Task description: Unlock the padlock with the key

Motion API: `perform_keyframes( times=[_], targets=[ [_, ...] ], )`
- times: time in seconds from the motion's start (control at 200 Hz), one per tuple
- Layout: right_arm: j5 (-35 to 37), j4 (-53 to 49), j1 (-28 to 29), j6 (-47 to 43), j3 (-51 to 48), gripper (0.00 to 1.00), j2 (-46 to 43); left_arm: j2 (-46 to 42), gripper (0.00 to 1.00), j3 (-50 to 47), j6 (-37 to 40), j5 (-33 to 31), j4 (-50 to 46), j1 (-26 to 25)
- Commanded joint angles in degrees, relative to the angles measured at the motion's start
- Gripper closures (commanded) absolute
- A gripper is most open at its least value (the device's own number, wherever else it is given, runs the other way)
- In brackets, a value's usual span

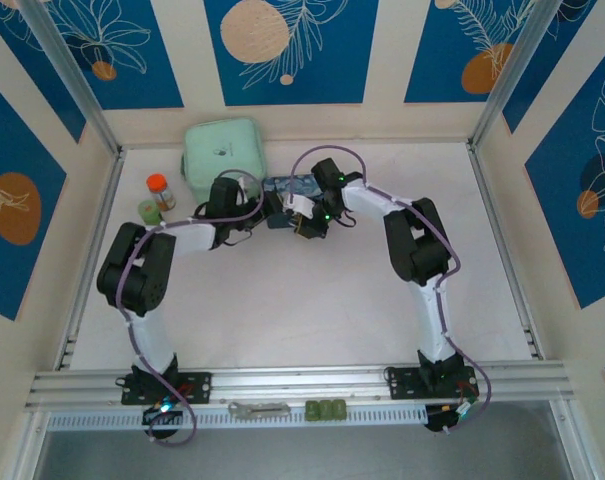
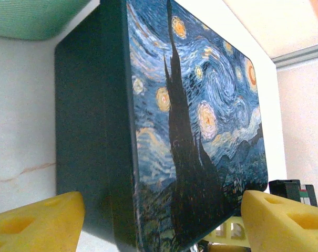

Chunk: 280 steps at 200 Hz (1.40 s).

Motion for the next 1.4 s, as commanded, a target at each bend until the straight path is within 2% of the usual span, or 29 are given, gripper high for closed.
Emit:
perform_keyframes(
  times=[0.0, 0.07, 0.19, 0.325, 0.43, 0.67, 0.88, 1.09, 1.195, 1.395],
  targets=[
    [-5.2, -1.2, 1.2, 5.8, 5.7, 1.00, 1.8, -6.9, 0.23, -3.6, 6.6, 5.4, -4.9, -2.7],
    [-5.6, -1.5, 1.2, 6.5, 5.3, 1.00, 2.1, -9.1, 0.30, -5.6, 5.5, 5.9, -3.8, -2.9],
    [-5.6, -1.1, 1.4, 7.6, 4.8, 1.00, 2.6, -9.3, 0.44, -8.4, -1.3, 7.3, 4.0, -5.4],
    [-5.5, -0.6, 1.5, 8.6, 4.8, 1.00, 2.7, -6.5, 0.44, -8.7, -5.3, 4.2, 8.8, -9.0],
    [-5.1, -0.8, 1.7, 8.6, 4.8, 1.00, 2.7, -4.0, 0.50, -9.3, -6.3, 1.2, 11.2, -9.1],
    [-5.4, -1.1, 1.7, 9.0, 4.5, 1.00, 2.5, -2.8, 0.55, -12.6, -7.8, -7.6, 14.7, -9.0],
    [-6.1, -1.7, 1.7, 9.5, 4.7, 1.00, 2.5, 1.2, 0.60, -15.8, -17.0, -15.7, 28.3, -9.0],
    [-5.1, -2.6, 1.5, 10.7, 6.0, 1.00, 3.3, -2.4, 0.59, -18.9, -17.3, -21.4, 26.0, -8.7],
    [-4.5, -3.1, 1.4, 11.6, 7.1, 1.00, 4.0, -3.7, 0.58, -19.9, -17.1, -20.2, 24.2, -7.5],
    [-3.1, -3.9, 1.1, 13.6, 8.8, 1.00, 4.9, -2.7, 0.58, -20.9, -18.5, -12.7, 26.0, -6.1]
  ],
)
